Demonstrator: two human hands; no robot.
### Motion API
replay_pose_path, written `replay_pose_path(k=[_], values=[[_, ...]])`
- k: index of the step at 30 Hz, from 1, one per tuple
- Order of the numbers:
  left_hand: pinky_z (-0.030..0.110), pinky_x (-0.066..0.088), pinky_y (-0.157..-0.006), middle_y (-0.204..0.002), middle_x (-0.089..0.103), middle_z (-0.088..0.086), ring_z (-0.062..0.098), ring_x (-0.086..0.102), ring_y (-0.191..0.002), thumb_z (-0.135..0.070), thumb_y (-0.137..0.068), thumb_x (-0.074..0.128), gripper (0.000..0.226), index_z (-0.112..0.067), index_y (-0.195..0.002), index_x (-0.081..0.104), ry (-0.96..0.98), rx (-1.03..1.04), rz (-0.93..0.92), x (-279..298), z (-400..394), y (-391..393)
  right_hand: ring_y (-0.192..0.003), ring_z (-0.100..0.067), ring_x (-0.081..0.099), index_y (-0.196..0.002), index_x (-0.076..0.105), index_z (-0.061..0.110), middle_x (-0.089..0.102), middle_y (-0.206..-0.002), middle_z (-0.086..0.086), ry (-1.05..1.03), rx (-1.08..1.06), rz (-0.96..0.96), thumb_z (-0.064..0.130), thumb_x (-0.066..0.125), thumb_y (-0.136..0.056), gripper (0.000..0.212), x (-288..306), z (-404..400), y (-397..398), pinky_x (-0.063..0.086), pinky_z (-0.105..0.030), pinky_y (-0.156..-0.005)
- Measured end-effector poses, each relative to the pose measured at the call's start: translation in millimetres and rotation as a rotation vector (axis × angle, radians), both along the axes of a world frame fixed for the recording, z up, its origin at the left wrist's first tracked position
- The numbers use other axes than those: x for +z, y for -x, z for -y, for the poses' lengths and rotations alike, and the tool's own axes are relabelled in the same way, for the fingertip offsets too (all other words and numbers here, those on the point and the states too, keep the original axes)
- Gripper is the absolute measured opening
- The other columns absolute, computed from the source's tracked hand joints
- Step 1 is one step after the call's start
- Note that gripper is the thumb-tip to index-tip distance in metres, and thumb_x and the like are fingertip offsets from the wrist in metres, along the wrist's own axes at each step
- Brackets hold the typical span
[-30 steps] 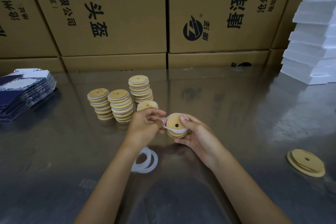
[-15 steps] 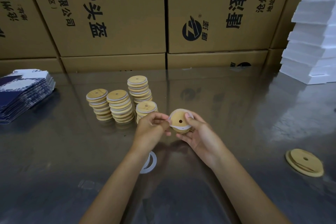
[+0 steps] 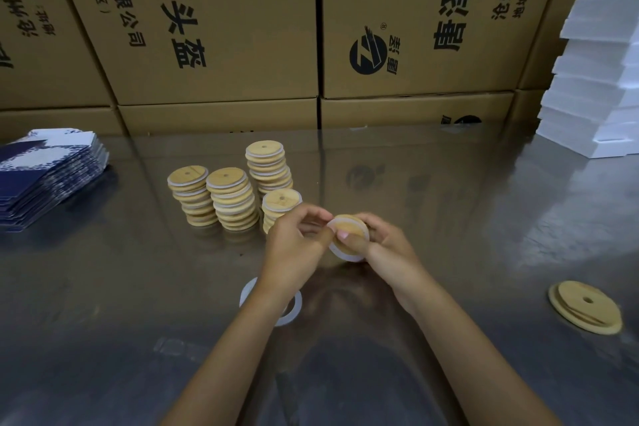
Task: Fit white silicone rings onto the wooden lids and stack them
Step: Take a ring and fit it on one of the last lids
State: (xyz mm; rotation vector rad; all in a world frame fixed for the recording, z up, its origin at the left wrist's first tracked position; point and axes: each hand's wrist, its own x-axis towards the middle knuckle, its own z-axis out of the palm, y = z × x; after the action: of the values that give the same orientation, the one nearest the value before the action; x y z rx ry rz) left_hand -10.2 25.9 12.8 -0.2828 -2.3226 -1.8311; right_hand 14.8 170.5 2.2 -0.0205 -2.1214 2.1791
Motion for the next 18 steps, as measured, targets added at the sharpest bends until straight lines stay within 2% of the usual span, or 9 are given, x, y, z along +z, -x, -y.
replay_pose_path(k=[4, 6, 8, 11, 14, 18], values=[[0.025, 0.053, -0.074, -0.075, 0.072, -0.011, 0.008, 0.068, -0.077, -0.012, -0.084, 0.072, 0.012, -0.022, -0.078, 0.07, 0.044, 0.033, 0.009, -3.2, 1.9, 2.5, -0.085, -0.01, 0.065, -0.107, 0.07, 0.004, 0.072, -0.091, -0.001, 0.074, -0.011, -0.008, 0.007, 0.069, -0.092, 0.016, -1.4, -1.1, -0.2, 0.048, -0.019, -0.077], [0.029, 0.053, -0.074, -0.073, 0.072, -0.011, 0.01, 0.068, -0.076, -0.011, -0.087, 0.068, 0.017, -0.023, -0.076, 0.068, 0.095, 0.044, 0.008, -3.0, 3.9, 4.3, -0.086, -0.013, 0.065, -0.107, 0.07, 0.004, 0.073, -0.092, -0.003, 0.099, -0.005, 0.008, 0.009, 0.068, -0.092, 0.016, -0.9, -0.8, -0.5, 0.048, -0.024, -0.08], [0.036, 0.056, -0.077, -0.073, 0.072, -0.007, 0.014, 0.069, -0.077, -0.009, -0.089, 0.065, 0.017, -0.021, -0.077, 0.068, 0.118, 0.049, 0.017, -2.2, 6.2, 5.7, -0.089, -0.016, 0.065, -0.109, 0.07, 0.004, 0.073, -0.095, -0.005, 0.139, 0.01, 0.029, 0.011, 0.067, -0.093, 0.017, 0.2, -2.0, -0.9, 0.046, -0.028, -0.083], [0.046, 0.057, -0.081, -0.075, 0.072, -0.003, 0.018, 0.07, -0.078, -0.012, -0.091, 0.063, 0.015, -0.019, -0.079, 0.068, 0.163, 0.037, 0.027, -1.5, 5.5, 5.2, -0.091, -0.017, 0.065, -0.114, 0.068, 0.001, 0.072, -0.097, -0.007, 0.206, 0.023, 0.049, 0.012, 0.064, -0.095, 0.023, 2.5, -4.1, -0.9, 0.048, -0.026, -0.081], [0.045, 0.058, -0.079, -0.076, 0.073, 0.001, 0.02, 0.07, -0.076, -0.012, -0.093, 0.062, 0.012, -0.015, -0.083, 0.068, 0.144, -0.005, 0.037, -2.2, 3.1, 3.7, -0.094, -0.019, 0.066, -0.119, 0.066, 0.001, 0.072, -0.101, -0.009, 0.26, 0.027, 0.068, 0.012, 0.062, -0.096, 0.026, 1.7, -6.2, -0.4, 0.049, -0.026, -0.083], [0.031, 0.06, -0.069, -0.073, 0.073, 0.002, 0.014, 0.07, -0.068, -0.008, -0.093, 0.063, 0.011, -0.011, -0.083, 0.068, -0.05, -0.069, 0.103, -0.2, 1.5, 1.9, -0.096, -0.02, 0.067, -0.118, 0.068, 0.003, 0.072, -0.103, -0.011, 0.286, 0.039, 0.087, 0.013, 0.062, -0.096, 0.025, 2.2, -9.9, 1.1, 0.05, -0.028, -0.083]])
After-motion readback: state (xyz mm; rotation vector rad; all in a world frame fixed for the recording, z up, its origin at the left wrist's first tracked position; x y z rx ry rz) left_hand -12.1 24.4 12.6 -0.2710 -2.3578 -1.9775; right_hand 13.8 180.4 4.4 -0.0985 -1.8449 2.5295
